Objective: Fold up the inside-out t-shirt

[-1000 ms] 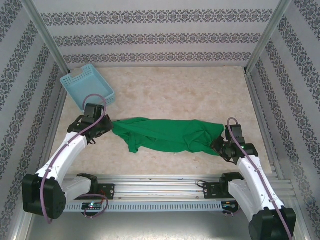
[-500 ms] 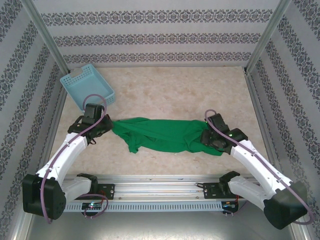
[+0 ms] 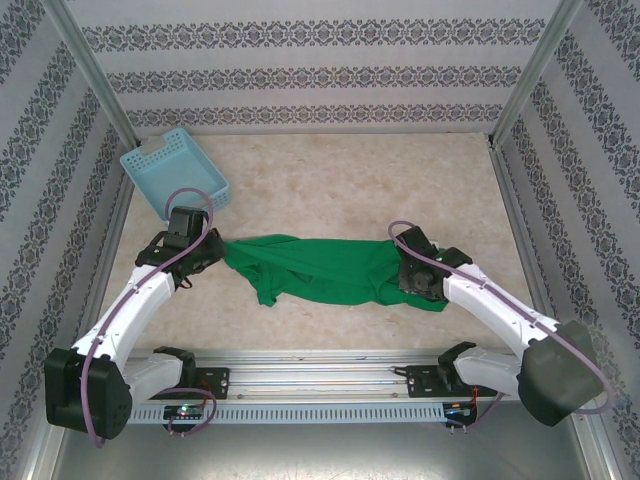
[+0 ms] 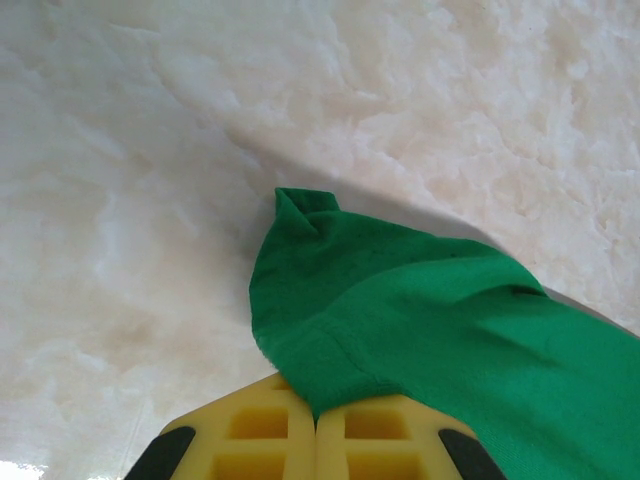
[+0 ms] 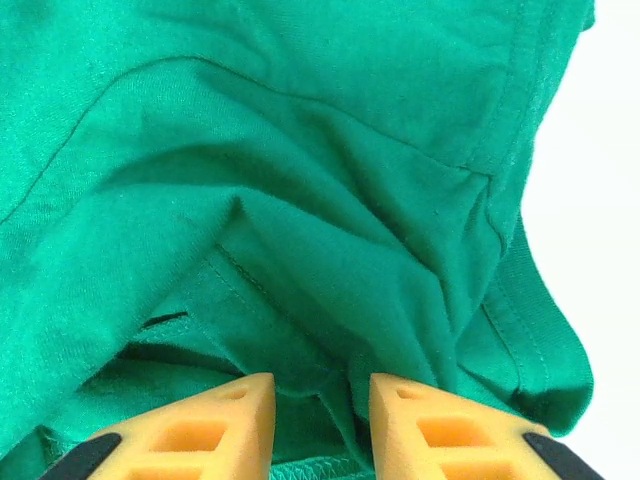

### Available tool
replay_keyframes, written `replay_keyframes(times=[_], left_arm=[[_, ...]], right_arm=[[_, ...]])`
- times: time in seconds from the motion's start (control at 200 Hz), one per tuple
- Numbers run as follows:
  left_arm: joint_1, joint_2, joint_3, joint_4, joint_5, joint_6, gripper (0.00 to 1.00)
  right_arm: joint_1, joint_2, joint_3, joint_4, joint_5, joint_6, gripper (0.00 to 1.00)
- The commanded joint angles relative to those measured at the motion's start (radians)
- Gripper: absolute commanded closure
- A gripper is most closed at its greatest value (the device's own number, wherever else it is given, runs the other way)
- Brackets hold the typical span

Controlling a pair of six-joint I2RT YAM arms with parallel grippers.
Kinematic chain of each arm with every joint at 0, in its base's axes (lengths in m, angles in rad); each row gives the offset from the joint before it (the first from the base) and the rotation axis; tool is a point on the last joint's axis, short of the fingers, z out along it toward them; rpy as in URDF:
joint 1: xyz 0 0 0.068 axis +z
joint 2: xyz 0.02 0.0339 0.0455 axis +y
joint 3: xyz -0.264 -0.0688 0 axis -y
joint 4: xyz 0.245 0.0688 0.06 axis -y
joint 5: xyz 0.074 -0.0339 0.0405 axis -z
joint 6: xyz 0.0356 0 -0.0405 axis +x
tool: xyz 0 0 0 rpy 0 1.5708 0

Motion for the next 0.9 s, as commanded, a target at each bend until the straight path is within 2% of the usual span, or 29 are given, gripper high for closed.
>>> replay_keyframes(times=[0.0, 0.135, 0.39, 0.475, 0.575, 0.595, 0.749, 0.894], left_arm=[[0.014, -0.01, 0.029, 0.004, -0.022, 0.011, 1.0], [0.015, -0.012, 0.03, 0.005, -0.024, 0.009, 1.0], [0.013, -0.005, 0.044, -0.006, -0.031, 0.019, 1.0], [0.013, -0.001, 0.047, -0.004, -0.029, 0.02, 1.0], [0.015, 0.001, 0.052, 0.002, -0.033, 0.02, 1.0], [0.015, 0.001, 0.055, 0.003, -0.033, 0.023, 1.0], [0.017, 0.016, 0.102, -0.013, -0.037, 0.044, 1.0], [0.053, 0.0, 0.195, -0.033, -0.04, 0.071, 1.0]], right_arm=[[-0.01, 0.022, 0.009, 0.001, 0.009, -0.023, 0.68], [-0.014, 0.066, 0.004, -0.006, 0.01, -0.019, 0.68], [-0.019, 0.112, 0.006, -0.001, 0.021, -0.025, 0.73], [-0.024, 0.127, 0.007, 0.006, 0.008, -0.029, 0.8], [-0.026, 0.123, 0.019, -0.002, 0.01, -0.032, 0.97], [-0.026, 0.114, 0.022, -0.009, 0.016, -0.033, 1.0], [-0.053, -0.049, 0.115, -0.133, 0.09, -0.064, 1.0], [-0.198, -0.265, 0.325, -0.24, 0.096, -0.15, 1.0]])
